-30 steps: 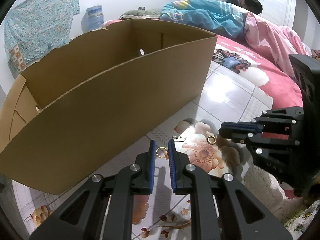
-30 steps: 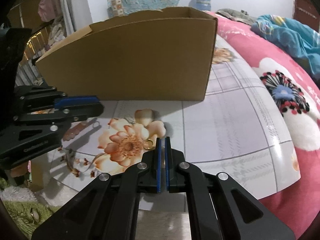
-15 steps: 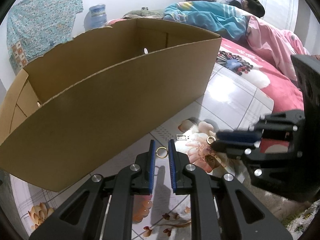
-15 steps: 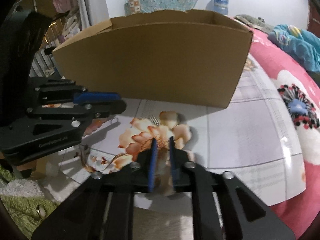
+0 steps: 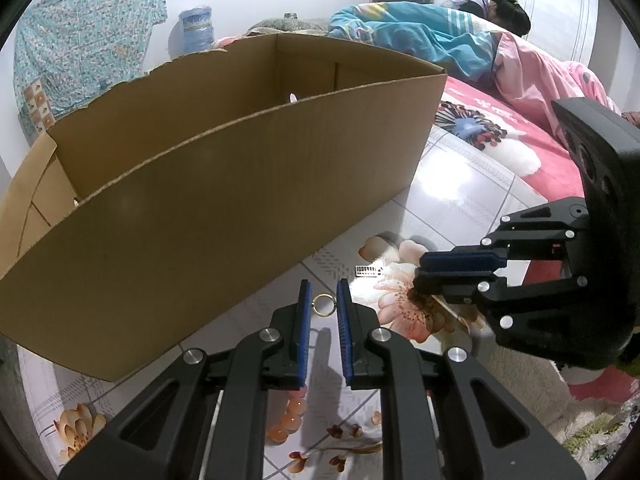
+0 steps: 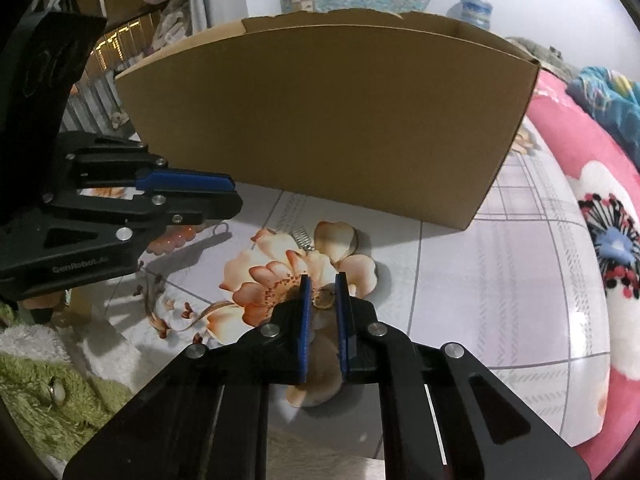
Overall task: Organize jewelry
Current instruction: 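Lift both gold rings with both tools and carry them over the box, then open both tools to drop the gold rings into the box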
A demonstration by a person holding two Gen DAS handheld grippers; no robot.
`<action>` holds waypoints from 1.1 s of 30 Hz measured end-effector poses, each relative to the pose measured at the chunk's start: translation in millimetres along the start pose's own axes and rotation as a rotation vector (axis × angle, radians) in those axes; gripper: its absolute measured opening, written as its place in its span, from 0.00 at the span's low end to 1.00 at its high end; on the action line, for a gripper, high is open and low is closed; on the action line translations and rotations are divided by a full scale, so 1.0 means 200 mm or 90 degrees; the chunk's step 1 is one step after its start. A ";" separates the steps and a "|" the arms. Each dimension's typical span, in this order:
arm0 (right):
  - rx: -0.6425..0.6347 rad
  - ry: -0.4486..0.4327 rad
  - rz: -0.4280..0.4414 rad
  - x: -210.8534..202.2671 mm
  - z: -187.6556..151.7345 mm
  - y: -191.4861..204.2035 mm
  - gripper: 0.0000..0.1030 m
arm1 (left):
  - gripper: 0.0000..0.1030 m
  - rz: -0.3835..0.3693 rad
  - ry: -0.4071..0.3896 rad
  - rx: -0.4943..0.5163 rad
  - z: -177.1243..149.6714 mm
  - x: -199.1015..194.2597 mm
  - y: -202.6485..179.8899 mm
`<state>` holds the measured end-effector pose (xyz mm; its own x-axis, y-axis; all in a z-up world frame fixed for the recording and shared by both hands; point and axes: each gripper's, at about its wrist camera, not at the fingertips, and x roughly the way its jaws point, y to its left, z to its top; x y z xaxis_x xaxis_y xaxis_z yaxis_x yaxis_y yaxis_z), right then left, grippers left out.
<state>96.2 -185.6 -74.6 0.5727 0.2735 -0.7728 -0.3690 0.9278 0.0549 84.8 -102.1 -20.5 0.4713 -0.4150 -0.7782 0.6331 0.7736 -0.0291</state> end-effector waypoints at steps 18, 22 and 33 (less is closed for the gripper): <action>0.037 -0.124 -0.015 -0.31 0.10 -0.05 0.09 | 0.12 -0.022 -0.083 0.012 0.07 -0.24 -0.03; 0.042 -0.188 -0.018 -0.41 0.20 -0.06 0.09 | 0.12 -0.057 -0.128 0.009 0.16 -0.37 -0.04; 0.123 -0.205 -0.002 -0.22 0.46 -0.15 0.09 | 0.12 -0.021 -0.128 -0.042 0.48 -0.28 0.15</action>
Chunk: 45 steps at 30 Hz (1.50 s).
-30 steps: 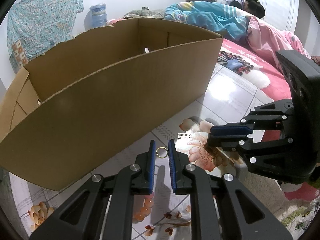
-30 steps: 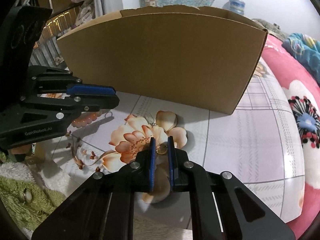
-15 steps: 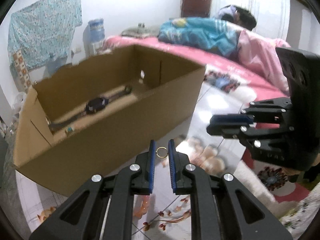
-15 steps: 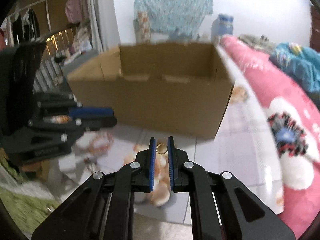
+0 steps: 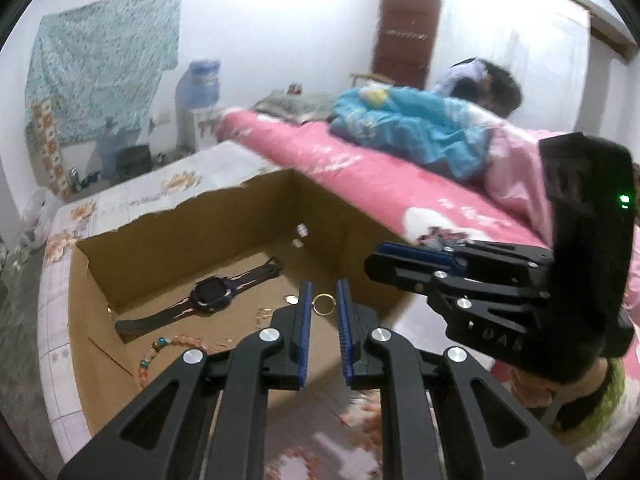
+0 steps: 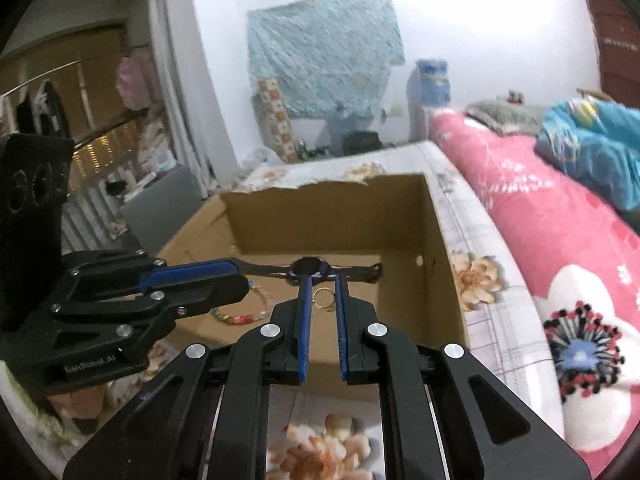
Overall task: Organize jewelry
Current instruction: 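Open both tools to drop the gold rings into the box, then withdraw both tools from the box back over the table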
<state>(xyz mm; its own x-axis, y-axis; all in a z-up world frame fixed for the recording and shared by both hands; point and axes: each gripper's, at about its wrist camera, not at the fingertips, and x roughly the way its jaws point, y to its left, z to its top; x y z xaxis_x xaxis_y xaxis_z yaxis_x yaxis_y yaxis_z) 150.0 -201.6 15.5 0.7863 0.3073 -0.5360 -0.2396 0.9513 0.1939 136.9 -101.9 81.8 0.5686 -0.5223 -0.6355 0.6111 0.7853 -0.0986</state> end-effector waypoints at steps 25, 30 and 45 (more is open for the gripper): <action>0.048 -0.040 -0.071 -0.14 0.00 0.00 0.40 | 0.50 0.092 0.056 -0.038 -0.04 0.04 0.04; 0.049 -0.062 -0.071 -0.23 0.00 0.04 0.52 | 0.60 0.101 0.037 -0.038 -0.06 -0.06 0.02; 0.047 -0.076 -0.059 -0.36 -0.04 0.14 0.70 | 0.76 0.119 0.012 -0.042 -0.16 -0.28 -0.02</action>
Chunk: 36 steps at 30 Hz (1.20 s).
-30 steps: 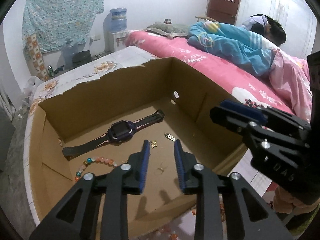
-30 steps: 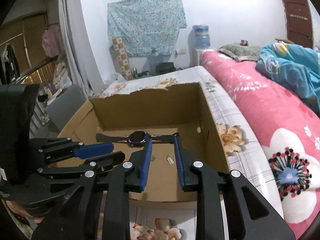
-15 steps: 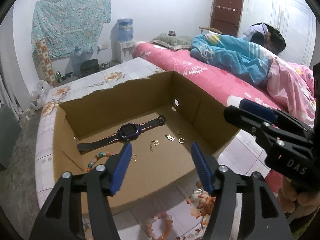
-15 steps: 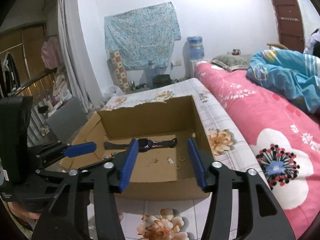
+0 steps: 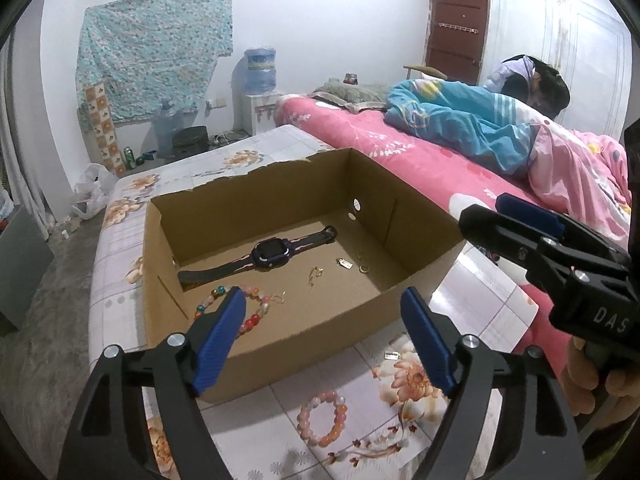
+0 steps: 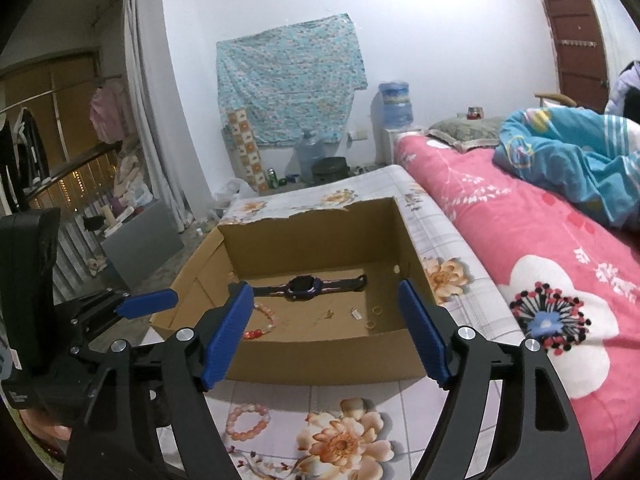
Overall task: Organize jewelry
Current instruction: 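Withdraw both tools from the box back over the table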
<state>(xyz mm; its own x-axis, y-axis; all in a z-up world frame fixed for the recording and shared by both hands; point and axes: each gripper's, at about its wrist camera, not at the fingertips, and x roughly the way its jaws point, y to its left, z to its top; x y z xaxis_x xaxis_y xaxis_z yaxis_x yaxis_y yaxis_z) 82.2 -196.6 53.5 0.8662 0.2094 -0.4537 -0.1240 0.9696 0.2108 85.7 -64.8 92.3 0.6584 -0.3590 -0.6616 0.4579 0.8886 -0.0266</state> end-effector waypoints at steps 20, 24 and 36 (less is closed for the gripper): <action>0.004 0.012 -0.010 -0.17 -0.17 0.07 0.84 | 0.87 0.011 0.028 0.002 -0.25 -0.11 -0.08; 0.012 0.023 -0.020 -0.18 -0.21 0.07 0.86 | 0.89 0.014 0.038 -0.007 -0.30 -0.11 -0.07; 0.018 0.083 -0.048 -0.15 -0.36 0.08 0.90 | 0.90 0.045 0.060 -0.032 -0.46 -0.15 0.06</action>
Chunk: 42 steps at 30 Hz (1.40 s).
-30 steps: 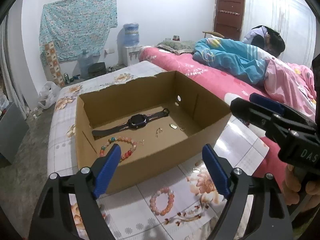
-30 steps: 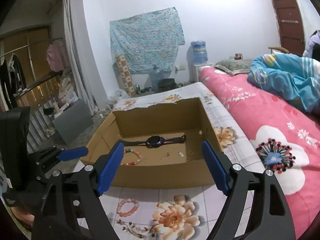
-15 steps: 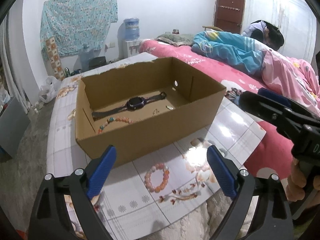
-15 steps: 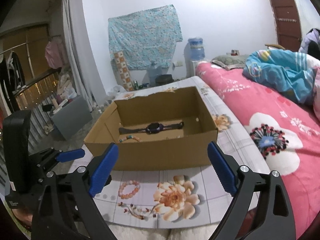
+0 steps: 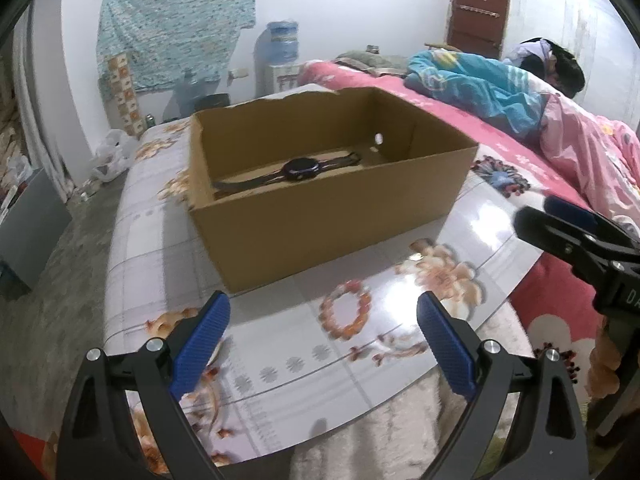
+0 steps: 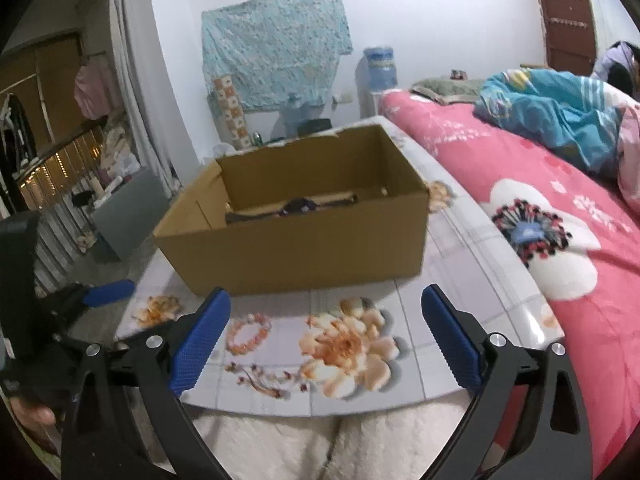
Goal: Organize jewelry
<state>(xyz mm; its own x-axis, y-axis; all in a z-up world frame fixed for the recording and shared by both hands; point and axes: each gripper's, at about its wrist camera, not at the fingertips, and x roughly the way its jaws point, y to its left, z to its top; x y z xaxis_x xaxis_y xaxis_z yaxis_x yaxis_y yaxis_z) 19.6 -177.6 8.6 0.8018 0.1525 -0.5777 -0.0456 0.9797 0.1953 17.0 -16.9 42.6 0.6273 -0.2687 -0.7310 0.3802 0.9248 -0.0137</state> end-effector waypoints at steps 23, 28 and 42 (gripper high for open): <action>-0.025 0.182 -0.046 0.38 -0.29 0.02 0.90 | 0.91 0.066 0.124 0.041 -0.23 0.33 0.09; -0.063 0.199 -0.065 0.42 -0.31 0.09 0.92 | 0.92 0.068 0.136 0.050 -0.24 0.38 0.08; -0.091 0.212 -0.091 0.46 -0.29 0.14 0.92 | 0.95 0.043 0.141 0.005 -0.25 0.41 0.13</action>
<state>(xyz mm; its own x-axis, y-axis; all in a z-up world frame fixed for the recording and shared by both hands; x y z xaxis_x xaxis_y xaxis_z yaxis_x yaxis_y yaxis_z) 58.3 -128.0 -85.0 0.5695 0.0245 -0.8216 -0.0494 0.9988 -0.0045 44.8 -2.0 -51.4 0.4870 -0.1391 -0.8623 0.3485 0.9362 0.0458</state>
